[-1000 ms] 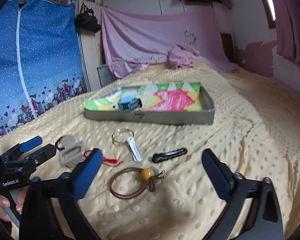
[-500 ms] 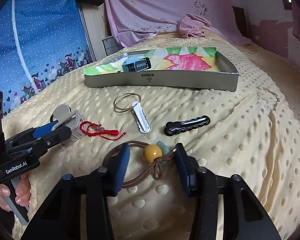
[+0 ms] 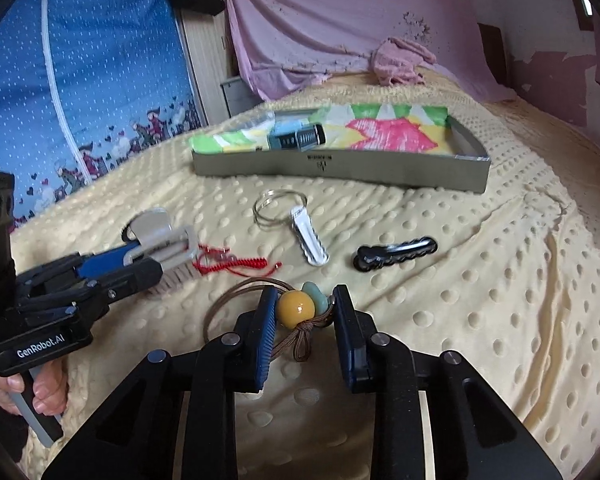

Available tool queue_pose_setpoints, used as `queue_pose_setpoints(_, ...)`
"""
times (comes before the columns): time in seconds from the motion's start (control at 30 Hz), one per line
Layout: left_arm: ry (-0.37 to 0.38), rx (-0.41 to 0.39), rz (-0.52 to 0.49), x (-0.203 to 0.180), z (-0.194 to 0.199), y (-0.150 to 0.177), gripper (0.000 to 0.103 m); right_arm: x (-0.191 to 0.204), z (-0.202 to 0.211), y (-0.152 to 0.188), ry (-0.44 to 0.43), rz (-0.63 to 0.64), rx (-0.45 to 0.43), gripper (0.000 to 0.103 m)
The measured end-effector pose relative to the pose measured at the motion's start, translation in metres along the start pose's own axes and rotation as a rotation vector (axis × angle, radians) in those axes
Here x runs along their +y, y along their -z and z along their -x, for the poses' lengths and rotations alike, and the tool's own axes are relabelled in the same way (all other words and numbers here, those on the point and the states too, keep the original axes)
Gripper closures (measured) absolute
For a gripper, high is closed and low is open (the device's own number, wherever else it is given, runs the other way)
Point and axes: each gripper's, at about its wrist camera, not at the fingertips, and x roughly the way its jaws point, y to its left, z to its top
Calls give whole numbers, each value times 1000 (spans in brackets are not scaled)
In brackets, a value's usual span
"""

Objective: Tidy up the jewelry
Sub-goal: 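Grasp the silver buckle with the left gripper while the right gripper grasps the brown beaded cord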

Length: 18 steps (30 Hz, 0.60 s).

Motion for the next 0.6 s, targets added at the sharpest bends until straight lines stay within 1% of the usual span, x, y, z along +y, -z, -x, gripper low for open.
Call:
queue_pose_setpoints(0.07, 1, 24, -11, -3, -2, 2, 62, -3, 1, -1, -5, -15, -2, 78)
queue_pose_setpoints(0.1, -1, 30, -17, -4, -3, 2, 64, -5, 1, -1, -5, -22, 1, 78)
queue_pose_setpoints(0.13, -1, 35, -23, -5, -4, 3, 84, -5, 0, 1, -6, -25, 1, 78)
queue_pose_setpoints(0.17, 10, 47, -26, -5, -5, 3, 85, -6, 0, 0, -7, -30, 0, 78)
queue_pose_setpoints(0.2, 5, 57, -27, -5, -7, 3, 88, -7, 0, 1, -8, -32, -1, 78)
queue_pose_setpoints(0.27, 5, 80, -20, -4, -11, 2, 88, -7, -1, 1, -8, -35, 0, 78)
queue_pose_setpoints(0.4, 25, 89, 0, 0, -12, 2, 85, -8, -2, 2, -9, -46, 6, 78)
queue_pose_setpoints(0.47, 27, 89, 7, 2, -13, 1, 85, -9, -3, 2, -10, -50, 11, 78)
queue_pose_setpoints(0.53, 30, 81, 16, 3, -11, 1, 89, -9, -3, 2, -11, -50, 11, 78)
queue_pose_setpoints(0.6, 37, 71, 25, 4, -8, 1, 90, -8, -3, 2, -11, -50, 11, 78)
